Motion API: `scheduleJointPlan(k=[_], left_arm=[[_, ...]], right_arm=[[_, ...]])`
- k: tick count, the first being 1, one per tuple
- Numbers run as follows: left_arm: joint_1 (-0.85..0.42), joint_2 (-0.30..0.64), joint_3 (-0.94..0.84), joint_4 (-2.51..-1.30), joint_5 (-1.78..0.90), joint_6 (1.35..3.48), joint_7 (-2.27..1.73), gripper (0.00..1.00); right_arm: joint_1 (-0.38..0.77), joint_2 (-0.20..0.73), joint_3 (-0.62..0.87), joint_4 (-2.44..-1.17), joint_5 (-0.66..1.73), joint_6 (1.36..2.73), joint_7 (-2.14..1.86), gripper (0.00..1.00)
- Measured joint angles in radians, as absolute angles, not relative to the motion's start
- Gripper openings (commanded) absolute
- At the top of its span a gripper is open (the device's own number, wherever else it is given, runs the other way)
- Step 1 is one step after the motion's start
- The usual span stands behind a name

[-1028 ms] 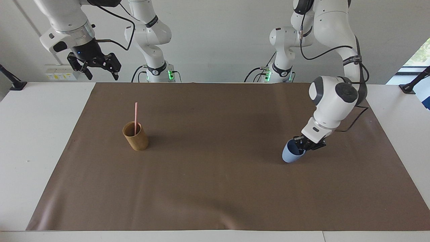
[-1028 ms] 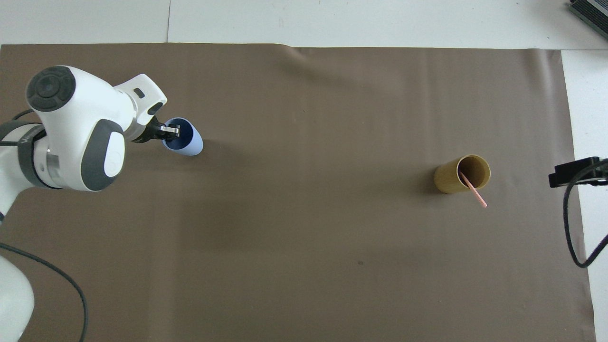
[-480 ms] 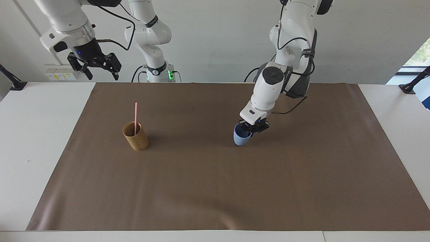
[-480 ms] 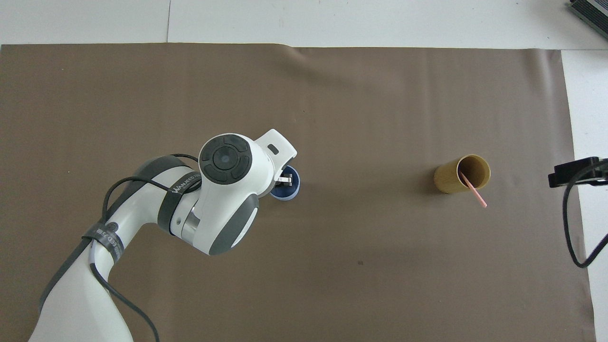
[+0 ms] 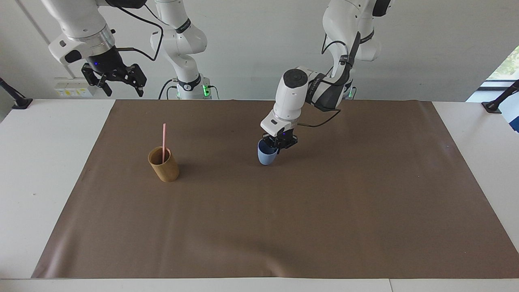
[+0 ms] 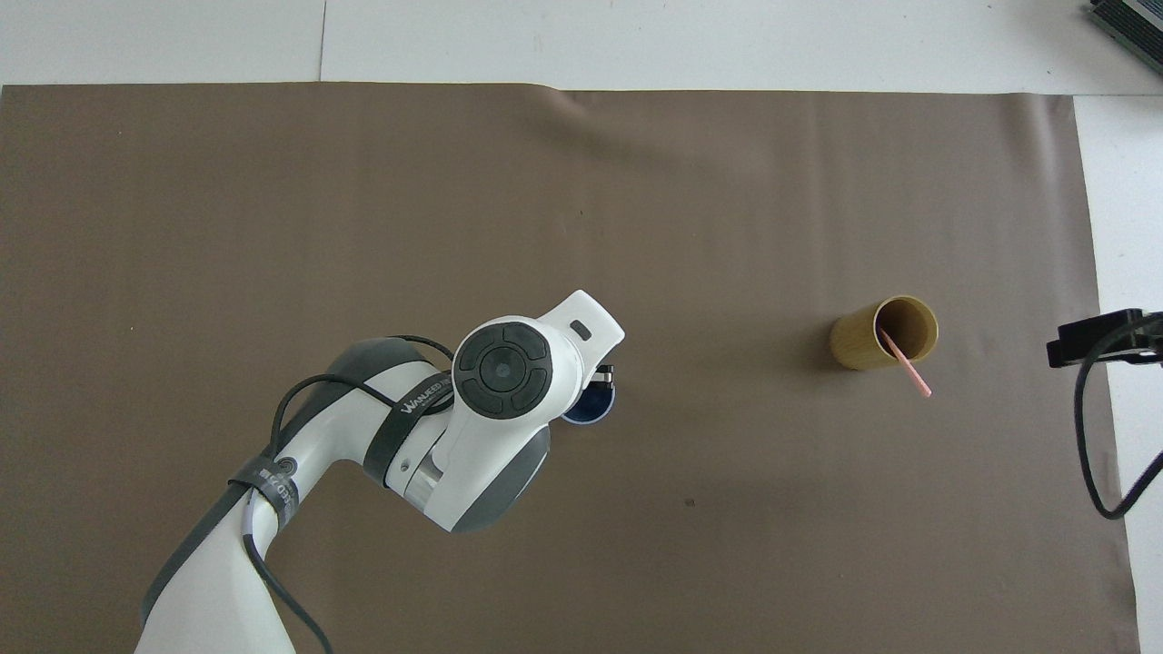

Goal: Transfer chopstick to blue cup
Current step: 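Slide the blue cup with the left gripper toward the table center, then release the cup and retract the left gripper while the right gripper reaches out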

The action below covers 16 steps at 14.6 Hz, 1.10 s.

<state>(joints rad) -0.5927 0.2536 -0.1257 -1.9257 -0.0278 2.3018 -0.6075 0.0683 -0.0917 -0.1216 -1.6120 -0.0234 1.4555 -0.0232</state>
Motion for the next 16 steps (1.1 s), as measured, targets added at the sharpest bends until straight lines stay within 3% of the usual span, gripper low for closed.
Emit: scheduleJointPlan(k=[6, 11, 16], left_arm=[[-0.562, 0.176, -0.104, -1.909, -0.028, 2.261, -0.603, 1.00], [-0.419, 0.041, -0.098, -1.911, -0.028, 2.028, -0.452, 1.00], [-0.247, -0.023, -0.092, -1.882, -0.027, 1.960, -0.231, 1.00]], right_arm=[[0.068, -0.099, -0.122, -1.625, -0.023, 1.461, -0.023, 1.00], [0.071, -0.100, -0.122, -1.638, -0.023, 1.464, -0.009, 1.00], [0.077, -0.100, -0.122, -1.708, -0.022, 1.521, 0.036, 1.00]])
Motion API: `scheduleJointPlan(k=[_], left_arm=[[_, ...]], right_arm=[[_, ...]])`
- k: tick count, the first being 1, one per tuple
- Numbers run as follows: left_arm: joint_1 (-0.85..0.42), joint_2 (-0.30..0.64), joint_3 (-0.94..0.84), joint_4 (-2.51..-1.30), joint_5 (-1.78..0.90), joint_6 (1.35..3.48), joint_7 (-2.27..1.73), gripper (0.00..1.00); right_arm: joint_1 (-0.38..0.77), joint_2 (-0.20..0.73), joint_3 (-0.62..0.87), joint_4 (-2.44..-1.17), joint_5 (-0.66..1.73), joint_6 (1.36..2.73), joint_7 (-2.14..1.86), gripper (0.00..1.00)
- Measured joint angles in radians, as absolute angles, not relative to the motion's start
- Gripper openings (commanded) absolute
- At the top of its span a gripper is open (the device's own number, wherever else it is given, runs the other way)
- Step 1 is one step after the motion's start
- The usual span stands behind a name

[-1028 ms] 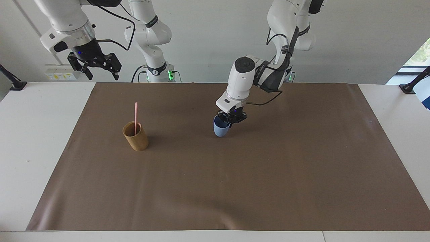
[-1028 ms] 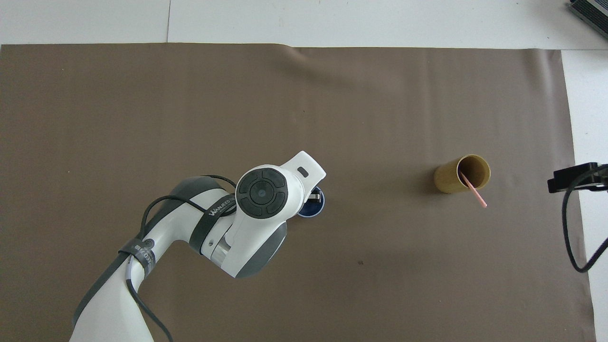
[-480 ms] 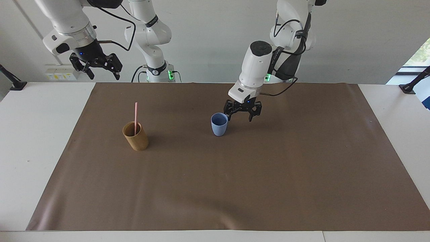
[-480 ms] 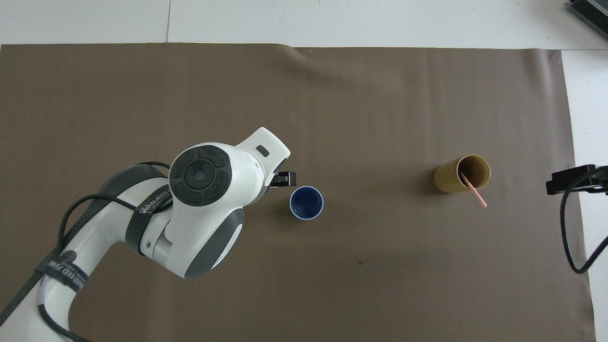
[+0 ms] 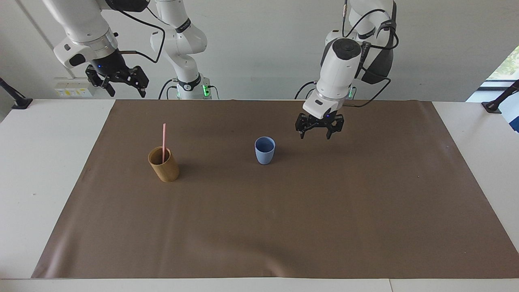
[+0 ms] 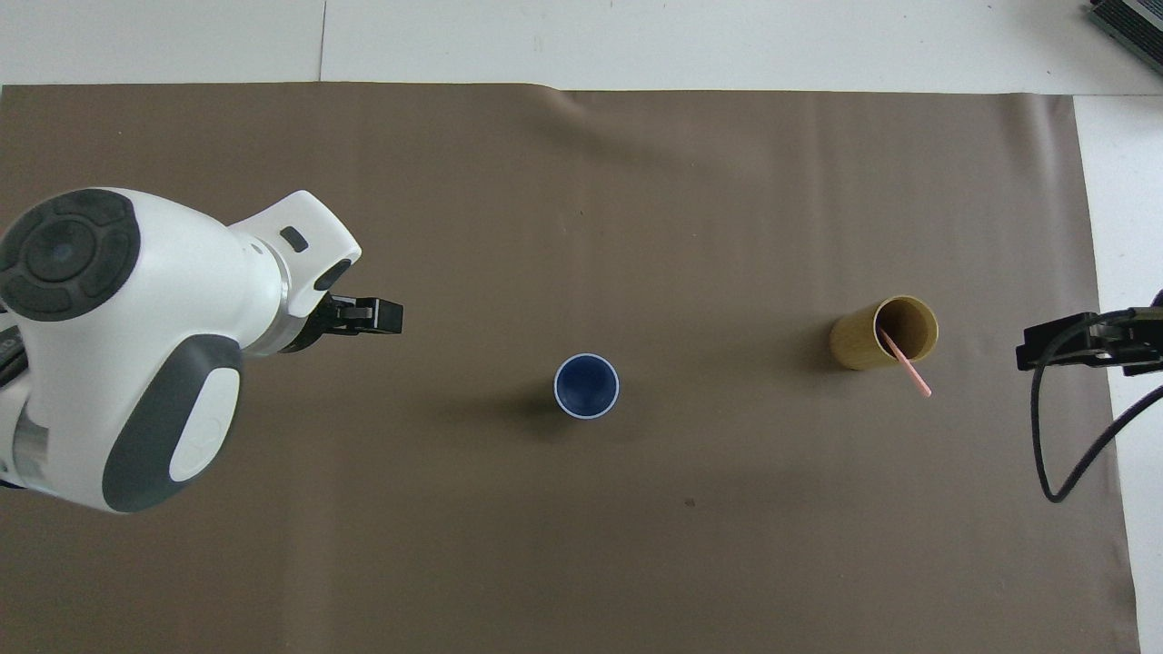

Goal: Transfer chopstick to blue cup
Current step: 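Release the cup and retract the left gripper while the right gripper reaches out, then lower the right gripper over the pink stick in the tan cup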

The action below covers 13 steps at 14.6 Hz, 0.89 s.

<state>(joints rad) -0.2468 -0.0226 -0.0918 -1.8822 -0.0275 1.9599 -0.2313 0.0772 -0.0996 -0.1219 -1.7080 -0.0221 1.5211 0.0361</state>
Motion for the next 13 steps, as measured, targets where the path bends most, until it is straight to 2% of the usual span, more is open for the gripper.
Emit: scheduleJointPlan(k=[5, 8, 13], left_arm=[[-0.125, -0.036, -0.088, -1.669, 0.007, 1.748, -0.063, 1.00], [-0.058, -0.040, -0.086, -1.541, 0.007, 1.574, 0.002, 1.00], [-0.054, -0.037, -0.095, -1.484, 0.007, 1.446, 0.006, 1.00]], right_arm=[[0.082, -0.093, -0.122, -1.793, 0.018, 1.615, 0.090, 1.00], [0.084, -0.090, -0.122, -1.820, 0.030, 1.624, 0.135, 1.00], [0.084, -0.053, -0.122, -1.853, 0.087, 1.652, 0.179, 1.00]])
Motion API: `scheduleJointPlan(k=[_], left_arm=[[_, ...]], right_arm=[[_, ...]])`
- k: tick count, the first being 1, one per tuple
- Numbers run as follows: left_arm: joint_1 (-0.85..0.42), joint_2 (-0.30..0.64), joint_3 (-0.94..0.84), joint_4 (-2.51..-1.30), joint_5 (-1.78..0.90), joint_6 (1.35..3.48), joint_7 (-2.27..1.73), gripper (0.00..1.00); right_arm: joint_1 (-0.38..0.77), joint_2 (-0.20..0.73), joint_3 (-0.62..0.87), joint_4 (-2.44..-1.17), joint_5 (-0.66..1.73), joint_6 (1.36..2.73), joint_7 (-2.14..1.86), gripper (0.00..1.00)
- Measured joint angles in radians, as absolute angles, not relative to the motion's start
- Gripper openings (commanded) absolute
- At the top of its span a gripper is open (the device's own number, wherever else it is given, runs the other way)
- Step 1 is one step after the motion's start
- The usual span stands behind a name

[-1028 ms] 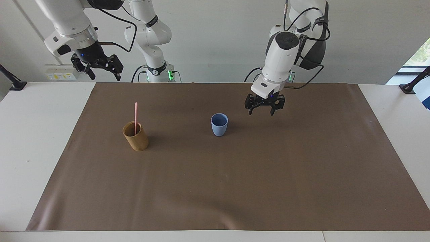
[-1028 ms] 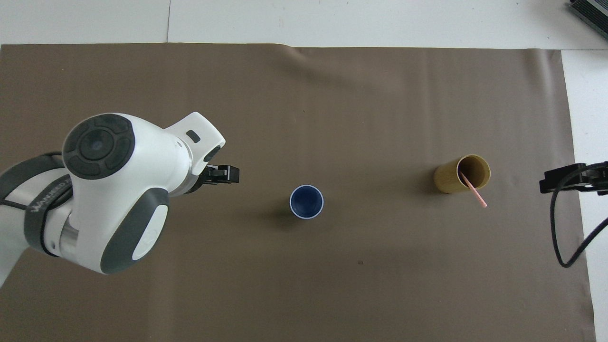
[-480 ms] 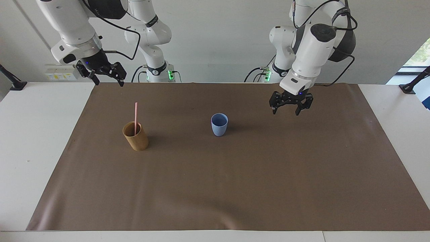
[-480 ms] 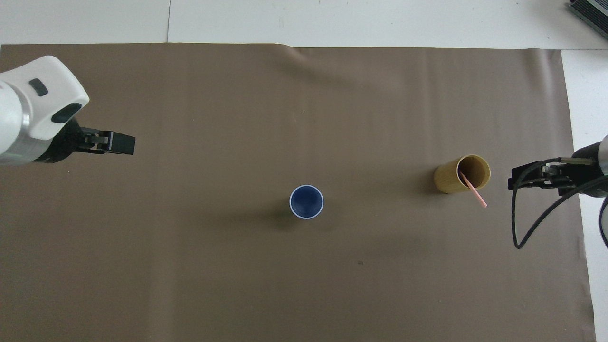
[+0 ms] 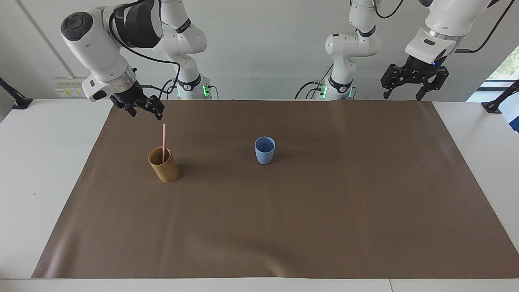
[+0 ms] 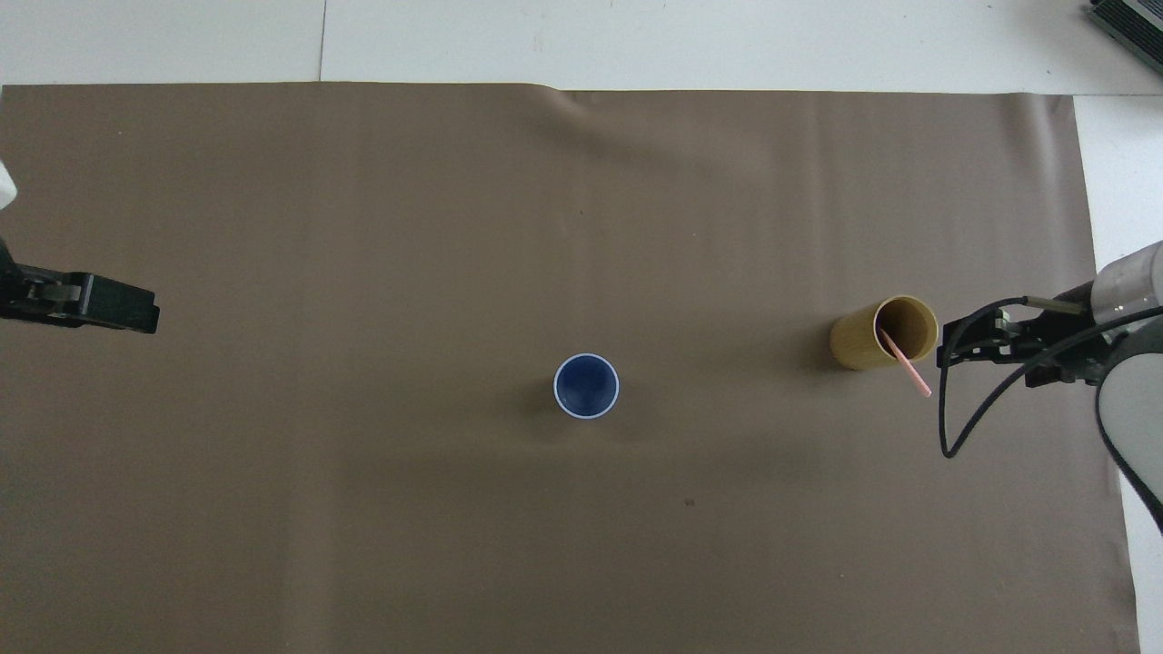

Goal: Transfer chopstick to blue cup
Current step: 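Lower the right gripper over the pink stick in the tan cup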

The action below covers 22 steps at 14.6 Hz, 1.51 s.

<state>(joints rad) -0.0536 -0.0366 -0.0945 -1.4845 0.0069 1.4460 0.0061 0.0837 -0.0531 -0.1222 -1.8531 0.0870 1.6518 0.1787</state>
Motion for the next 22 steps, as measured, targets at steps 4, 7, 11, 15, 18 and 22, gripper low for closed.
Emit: scheduleJointPlan(k=[4, 7, 11, 15, 18, 22], left_arm=[[-0.054, -0.037, -0.097, -1.484, 0.007, 1.422, 0.006, 1.00], [-0.049, -0.037, -0.093, -1.487, 0.007, 1.402, 0.006, 1.00], [-0.046, -0.037, -0.094, -1.487, 0.007, 1.400, 0.006, 1.00], [-0.046, -0.038, -0.103, -1.487, 0.007, 1.400, 0.006, 1.00], [-0.046, -0.038, -0.107, -1.487, 0.007, 1.400, 0.005, 1.00], [-0.046, -0.039, -0.099, -1.486, 0.007, 1.408, 0.003, 1.00]], right_arm=[[0.084, 0.044, -0.123, -1.887, 0.147, 1.710, 0.221, 1.00], [0.083, 0.059, -0.126, -1.909, 0.151, 1.714, 0.226, 1.00], [0.080, 0.052, -0.127, -1.934, 0.153, 1.705, 0.226, 1.00], [0.060, 0.034, -0.128, -1.955, 0.180, 1.683, 0.226, 1.00], [0.059, 0.031, -0.128, -1.958, 0.193, 1.659, 0.226, 0.64], [0.059, 0.026, -0.128, -1.959, 0.193, 1.644, 0.204, 0.33]])
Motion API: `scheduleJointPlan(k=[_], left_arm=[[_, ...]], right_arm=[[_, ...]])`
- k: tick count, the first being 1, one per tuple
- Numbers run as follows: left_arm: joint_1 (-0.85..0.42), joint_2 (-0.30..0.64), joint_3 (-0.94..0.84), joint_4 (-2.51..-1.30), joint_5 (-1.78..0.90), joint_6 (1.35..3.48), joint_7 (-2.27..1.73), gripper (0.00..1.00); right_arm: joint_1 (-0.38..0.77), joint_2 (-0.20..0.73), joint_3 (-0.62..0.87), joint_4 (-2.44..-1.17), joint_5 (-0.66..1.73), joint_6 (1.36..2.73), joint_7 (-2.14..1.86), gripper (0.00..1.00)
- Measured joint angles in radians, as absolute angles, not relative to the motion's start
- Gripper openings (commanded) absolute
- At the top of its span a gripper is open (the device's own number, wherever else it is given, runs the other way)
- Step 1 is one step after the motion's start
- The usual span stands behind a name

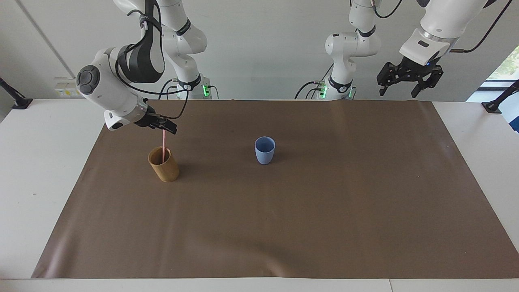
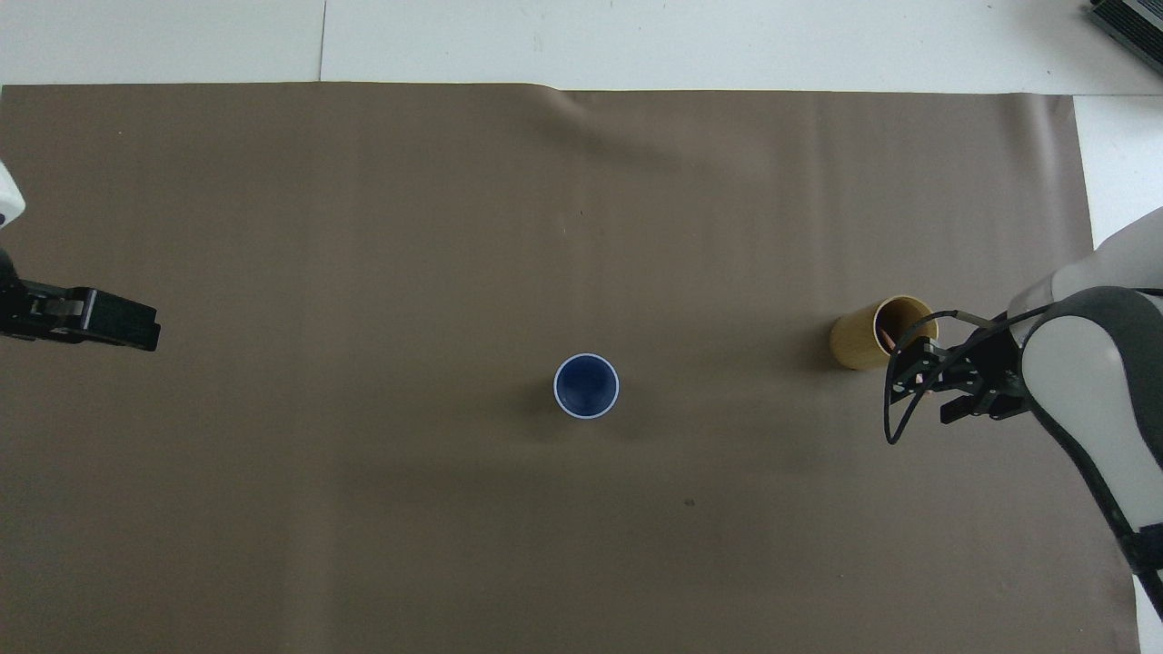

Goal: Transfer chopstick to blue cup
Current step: 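Lower the right gripper over the pink stick in the tan cup, then grasp the pink stick with the right gripper and lift it out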

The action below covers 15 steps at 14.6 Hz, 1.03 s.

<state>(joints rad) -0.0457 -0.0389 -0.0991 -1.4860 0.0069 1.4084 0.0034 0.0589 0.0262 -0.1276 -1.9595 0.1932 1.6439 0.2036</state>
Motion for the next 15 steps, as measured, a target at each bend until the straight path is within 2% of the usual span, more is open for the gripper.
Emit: scheduleJointPlan(k=[2, 3, 4, 7, 12, 15], left_arm=[[-0.046, -0.040, -0.094, -1.486, 0.007, 1.413, 0.003, 1.00], [-0.048, -0.041, -0.091, -1.486, 0.006, 1.414, 0.003, 1.00], [-0.059, -0.041, -0.076, -1.486, 0.006, 1.414, 0.003, 1.00], [-0.113, -0.041, -0.009, -1.486, 0.006, 1.415, 0.004, 1.00], [-0.118, -0.041, -0.007, -1.486, 0.006, 1.415, 0.004, 1.00], [-0.118, -0.041, 0.003, -1.486, 0.006, 1.415, 0.004, 1.00]], right_arm=[[0.059, 0.025, -0.128, -1.960, 0.193, 1.644, 0.197, 0.18], [0.059, 0.025, -0.128, -1.960, 0.193, 1.644, 0.193, 0.05], [0.059, 0.025, -0.128, -1.960, 0.193, 1.644, 0.192, 0.00], [0.059, 0.025, -0.128, -1.960, 0.193, 1.644, 0.191, 0.00], [0.059, 0.025, -0.128, -1.943, 0.198, 1.642, 0.191, 0.00], [0.059, 0.024, -0.128, -1.904, 0.206, 1.592, 0.191, 0.00]])
